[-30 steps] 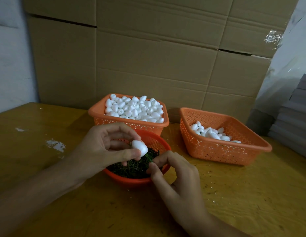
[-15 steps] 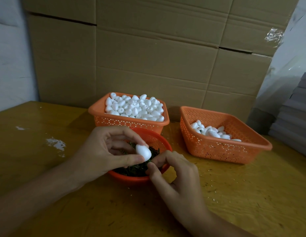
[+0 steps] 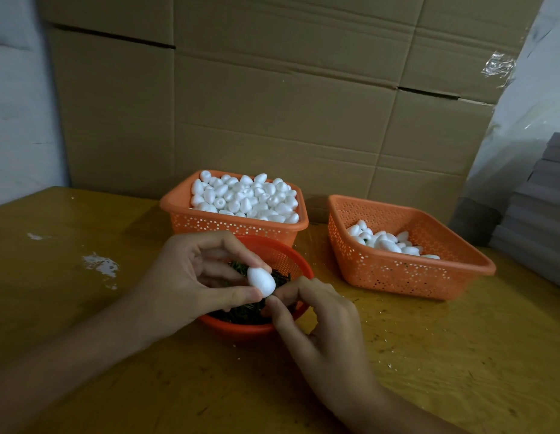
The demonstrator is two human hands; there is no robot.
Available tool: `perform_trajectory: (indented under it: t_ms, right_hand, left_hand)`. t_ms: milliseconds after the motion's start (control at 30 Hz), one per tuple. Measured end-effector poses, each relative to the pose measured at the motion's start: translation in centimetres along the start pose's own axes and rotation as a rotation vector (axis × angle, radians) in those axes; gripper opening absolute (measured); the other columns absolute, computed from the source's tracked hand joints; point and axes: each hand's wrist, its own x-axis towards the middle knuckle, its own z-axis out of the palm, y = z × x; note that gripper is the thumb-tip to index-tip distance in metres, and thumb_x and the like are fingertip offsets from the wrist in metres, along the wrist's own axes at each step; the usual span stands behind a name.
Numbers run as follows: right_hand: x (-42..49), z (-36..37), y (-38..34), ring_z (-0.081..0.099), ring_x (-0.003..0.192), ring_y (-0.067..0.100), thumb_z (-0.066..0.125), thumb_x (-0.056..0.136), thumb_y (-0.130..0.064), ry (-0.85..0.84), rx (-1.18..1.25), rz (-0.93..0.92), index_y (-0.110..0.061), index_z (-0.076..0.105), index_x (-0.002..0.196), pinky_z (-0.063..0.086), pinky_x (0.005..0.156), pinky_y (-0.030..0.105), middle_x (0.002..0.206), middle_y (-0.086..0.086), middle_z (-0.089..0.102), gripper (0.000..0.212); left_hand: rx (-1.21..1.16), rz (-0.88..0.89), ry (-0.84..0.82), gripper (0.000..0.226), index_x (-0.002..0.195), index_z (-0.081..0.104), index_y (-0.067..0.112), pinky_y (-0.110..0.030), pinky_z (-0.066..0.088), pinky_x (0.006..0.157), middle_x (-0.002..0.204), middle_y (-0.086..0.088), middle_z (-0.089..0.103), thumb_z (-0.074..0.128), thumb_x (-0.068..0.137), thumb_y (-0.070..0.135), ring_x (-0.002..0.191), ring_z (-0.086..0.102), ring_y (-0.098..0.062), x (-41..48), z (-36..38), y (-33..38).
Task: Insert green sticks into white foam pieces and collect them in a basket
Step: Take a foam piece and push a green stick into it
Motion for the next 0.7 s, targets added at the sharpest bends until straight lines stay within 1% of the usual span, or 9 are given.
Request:
perform_trajectory:
  t_ms: [67,133,200,233,333,400,467,533,700]
  right_hand:
    - [0.0,0.0,0.1,0.066,0.085,0.011,0.063,0.101,-0.039,-0.008,-0.003,0.002,-0.027,0.071,0.091,0.050,0.075,0.041,0.086,-0.016,0.069,0.017]
    - [-0.1,0.0,0.2,0.067,0.085,0.012,0.065,0.101,-0.036,0.003,0.006,0.003,-0.026,0.072,0.092,0.050,0.075,0.042,0.086,-0.014,0.070,0.015]
    - [0.0,0.0,0.3,0.067,0.083,0.014,0.065,0.101,-0.035,0.027,0.028,0.012,-0.026,0.071,0.091,0.051,0.074,0.043,0.085,-0.012,0.070,0.015]
    - [0.0,0.0,0.3,0.067,0.082,0.014,0.064,0.101,-0.034,0.037,0.045,0.019,-0.026,0.071,0.090,0.051,0.073,0.044,0.084,-0.012,0.071,0.015]
    - [0.1,0.1,0.5,0.067,0.080,0.015,0.062,0.103,-0.032,0.063,0.083,0.022,-0.026,0.068,0.091,0.052,0.070,0.042,0.084,-0.011,0.070,0.015]
    - [0.2,0.1,0.5,0.067,0.080,0.015,0.061,0.105,-0.031,0.074,0.093,0.014,-0.026,0.066,0.092,0.052,0.069,0.037,0.085,-0.011,0.070,0.014]
    - [0.3,0.1,0.5,0.068,0.081,0.015,0.059,0.106,-0.029,0.086,0.120,0.004,-0.025,0.065,0.094,0.051,0.069,0.036,0.087,-0.012,0.070,0.014]
    - [0.3,0.1,0.6,0.068,0.081,0.016,0.058,0.107,-0.030,0.102,0.146,-0.010,-0.025,0.065,0.096,0.051,0.068,0.039,0.088,-0.010,0.070,0.014]
    - [0.3,0.0,0.8,0.067,0.081,0.020,0.060,0.106,-0.033,0.109,0.168,0.001,-0.025,0.067,0.096,0.051,0.069,0.040,0.085,-0.006,0.067,0.014]
  left_hand:
    - [-0.009,-0.001,0.001,0.028,0.093,0.075,0.018,-0.027,0.061,0.057,0.108,-0.006,0.081,0.088,0.071,0.006,0.090,0.080,-0.028,0.0,0.1,0.0]
    - [-0.005,-0.007,-0.011,0.036,0.104,0.075,0.022,-0.032,0.065,0.065,0.112,-0.003,0.080,0.090,0.073,0.009,0.095,0.080,-0.026,-0.1,0.1,0.1]
    - [0.012,-0.009,-0.012,0.046,0.116,0.072,0.030,-0.037,0.066,0.077,0.116,0.000,0.079,0.094,0.077,0.019,0.100,0.079,-0.023,-0.2,0.3,0.1]
    - [0.019,-0.008,0.004,0.046,0.119,0.070,0.032,-0.039,0.065,0.080,0.118,0.000,0.078,0.090,0.078,0.026,0.103,0.078,-0.023,-0.3,0.4,0.1]
    - [0.177,0.055,0.107,0.029,0.115,0.070,0.034,-0.031,0.061,0.084,0.115,0.006,0.076,0.076,0.087,0.037,0.108,0.074,-0.017,-0.6,0.6,-0.1]
    - [0.436,0.148,0.121,0.012,0.104,0.071,0.032,-0.026,0.057,0.080,0.104,0.014,0.074,0.069,0.093,0.037,0.102,0.071,-0.010,-0.7,0.4,-0.4]
    - [0.694,0.184,0.017,0.021,0.093,0.072,0.031,-0.028,0.053,0.075,0.094,0.018,0.070,0.057,0.097,0.045,0.093,0.068,-0.005,-0.8,-0.1,-0.6]
    - [0.809,0.157,-0.121,0.037,0.088,0.074,0.031,-0.028,0.052,0.075,0.092,0.020,0.068,0.045,0.101,0.050,0.090,0.065,-0.001,-0.9,-0.4,-0.9]
    - [0.956,0.035,-0.322,0.061,0.100,0.076,0.035,-0.025,0.047,0.086,0.103,0.023,0.070,0.020,0.101,0.060,0.100,0.061,0.002,-0.8,-0.6,0.0]
